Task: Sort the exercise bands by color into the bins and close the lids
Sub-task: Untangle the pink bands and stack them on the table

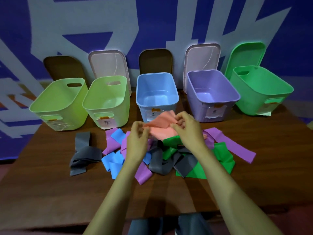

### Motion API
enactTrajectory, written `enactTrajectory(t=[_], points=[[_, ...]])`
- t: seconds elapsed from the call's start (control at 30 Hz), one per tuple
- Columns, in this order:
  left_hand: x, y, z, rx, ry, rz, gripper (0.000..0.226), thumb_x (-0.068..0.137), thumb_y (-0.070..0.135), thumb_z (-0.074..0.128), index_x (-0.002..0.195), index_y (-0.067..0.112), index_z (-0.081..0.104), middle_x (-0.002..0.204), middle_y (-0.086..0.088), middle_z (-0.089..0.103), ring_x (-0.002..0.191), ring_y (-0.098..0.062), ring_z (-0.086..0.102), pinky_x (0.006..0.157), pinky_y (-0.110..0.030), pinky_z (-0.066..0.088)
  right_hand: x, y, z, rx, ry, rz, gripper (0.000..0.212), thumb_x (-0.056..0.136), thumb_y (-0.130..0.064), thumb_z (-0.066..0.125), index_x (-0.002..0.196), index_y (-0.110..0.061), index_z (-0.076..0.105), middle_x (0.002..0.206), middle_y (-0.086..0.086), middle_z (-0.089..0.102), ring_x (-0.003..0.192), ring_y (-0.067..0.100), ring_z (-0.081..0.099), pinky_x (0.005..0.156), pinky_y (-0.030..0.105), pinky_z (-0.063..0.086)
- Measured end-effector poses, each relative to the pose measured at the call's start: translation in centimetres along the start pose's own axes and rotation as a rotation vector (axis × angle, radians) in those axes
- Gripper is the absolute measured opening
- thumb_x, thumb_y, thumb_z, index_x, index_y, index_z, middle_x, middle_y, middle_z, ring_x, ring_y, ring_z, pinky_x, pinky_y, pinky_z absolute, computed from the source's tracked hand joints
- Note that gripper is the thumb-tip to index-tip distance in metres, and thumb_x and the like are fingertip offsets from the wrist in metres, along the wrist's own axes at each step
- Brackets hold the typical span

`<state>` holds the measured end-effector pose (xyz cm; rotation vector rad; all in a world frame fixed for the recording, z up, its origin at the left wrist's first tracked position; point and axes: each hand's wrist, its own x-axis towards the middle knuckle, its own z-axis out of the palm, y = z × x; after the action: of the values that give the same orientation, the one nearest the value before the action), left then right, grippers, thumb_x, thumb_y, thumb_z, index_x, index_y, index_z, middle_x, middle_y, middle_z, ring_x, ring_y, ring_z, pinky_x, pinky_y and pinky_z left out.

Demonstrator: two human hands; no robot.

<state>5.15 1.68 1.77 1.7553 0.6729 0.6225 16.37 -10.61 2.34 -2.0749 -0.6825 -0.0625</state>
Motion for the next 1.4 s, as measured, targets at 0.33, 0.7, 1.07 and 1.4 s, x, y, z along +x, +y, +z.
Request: enactTrajectory(t=[0.33,0.7,1.07,1.4], points=[[0.3,-3.1,1.1,0.300,-0.089,-0.115,0.004,0.091,0.007,0.047,0.089,0.010,0.047,0.086,-0.010,0.058,0.076,-0.022,0.053,0.065,-0.032,0.042,-1.0,3.9,3.0,-0.263,-0.229,0.153,0.026,0.081,-0.004,0.059,0.106,-0.010,0.063,0.110,0.013,0.052,0.104,0.034,0.053,0.089,0.037,0.043],[-1.0,-3.0,0.7,0.256,-0.144,0.003,0.050,0.084,-0.005,0.049,0.130,0.015,0.053,0.128,-0.008,0.057,0.116,-0.024,0.053,0.094,-0.028,0.044,-2.9,3.7,2.7,-0.228,-0.064,0.111,0.022,0.089,-0.010,0.057,0.108,-0.009,0.068,0.116,0.012,0.052,0.111,0.027,0.046,0.098,0.027,0.031],[-2.1,1.0,-2.9,0.498,-0.095,0.285,0.042,0.072,0.061,0.059,0.084,0.021,0.067,0.109,-0.001,0.045,0.111,-0.021,0.042,0.092,-0.021,0.027,-0.7,-5.4,-2.7,0.560,0.047,-0.033,0.037,0.088,0.001,0.055,0.089,-0.034,0.066,0.110,0.016,0.063,0.093,0.017,0.065,0.088,0.030,0.052],[-3.1,7.2,-3.0,-0.236,0.102,0.170,0.006,0.088,0.014,0.064,0.094,0.014,0.065,0.085,-0.002,0.069,0.076,-0.010,0.060,0.069,-0.023,0.048,-1.5,-8.8,-3.5,0.514,0.086,-0.124,0.042,0.085,-0.004,0.061,0.105,-0.037,0.048,0.115,0.002,0.052,0.090,0.016,0.062,0.080,0.021,0.049]])
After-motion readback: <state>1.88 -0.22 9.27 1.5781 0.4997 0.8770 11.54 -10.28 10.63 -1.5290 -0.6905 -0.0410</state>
